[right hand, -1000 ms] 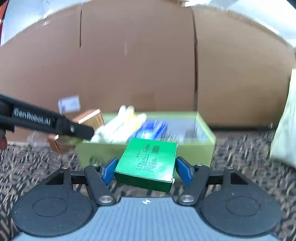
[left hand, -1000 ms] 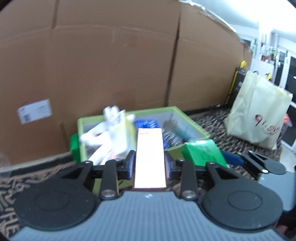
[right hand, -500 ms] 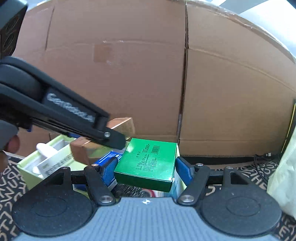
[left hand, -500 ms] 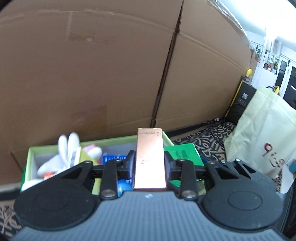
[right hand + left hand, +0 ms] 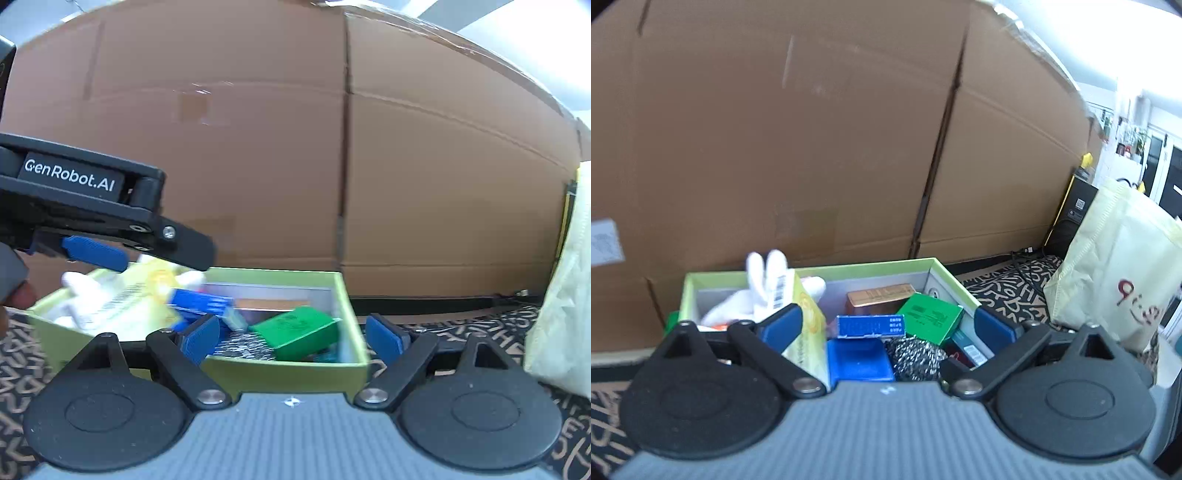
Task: Organize objects
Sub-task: 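Carry green box and copper box into the shoebox and open both tools, then grasp the clear plastic cup with the left tool while the right tool grasps the green box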
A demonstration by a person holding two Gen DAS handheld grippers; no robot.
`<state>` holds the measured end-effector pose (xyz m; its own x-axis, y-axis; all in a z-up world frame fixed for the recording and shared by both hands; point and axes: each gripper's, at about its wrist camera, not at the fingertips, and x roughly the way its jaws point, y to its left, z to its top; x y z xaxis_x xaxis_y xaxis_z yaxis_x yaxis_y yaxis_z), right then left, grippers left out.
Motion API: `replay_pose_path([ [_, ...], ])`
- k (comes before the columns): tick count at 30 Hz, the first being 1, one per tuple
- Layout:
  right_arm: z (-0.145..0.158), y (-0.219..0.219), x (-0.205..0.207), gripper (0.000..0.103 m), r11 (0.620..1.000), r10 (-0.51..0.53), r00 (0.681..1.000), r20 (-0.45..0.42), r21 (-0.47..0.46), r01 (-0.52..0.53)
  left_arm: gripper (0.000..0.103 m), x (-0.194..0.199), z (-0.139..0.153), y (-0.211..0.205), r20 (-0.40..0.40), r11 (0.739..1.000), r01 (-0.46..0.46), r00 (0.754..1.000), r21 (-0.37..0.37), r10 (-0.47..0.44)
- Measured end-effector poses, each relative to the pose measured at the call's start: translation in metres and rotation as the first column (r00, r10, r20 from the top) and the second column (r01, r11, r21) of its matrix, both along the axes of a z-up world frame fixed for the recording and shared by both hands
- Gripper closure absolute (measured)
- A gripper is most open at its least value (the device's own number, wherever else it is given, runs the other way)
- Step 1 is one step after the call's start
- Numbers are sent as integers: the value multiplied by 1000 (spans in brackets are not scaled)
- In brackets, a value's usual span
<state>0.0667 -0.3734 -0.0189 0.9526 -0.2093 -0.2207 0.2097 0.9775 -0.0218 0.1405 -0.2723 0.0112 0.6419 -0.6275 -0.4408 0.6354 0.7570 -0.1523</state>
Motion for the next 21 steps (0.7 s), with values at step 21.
replay_pose_path([
  [21,-18,114,-20,9,991,129,983,-134,64,-121,0,-50,-27,165,-77,907,-395,909,144,409],
])
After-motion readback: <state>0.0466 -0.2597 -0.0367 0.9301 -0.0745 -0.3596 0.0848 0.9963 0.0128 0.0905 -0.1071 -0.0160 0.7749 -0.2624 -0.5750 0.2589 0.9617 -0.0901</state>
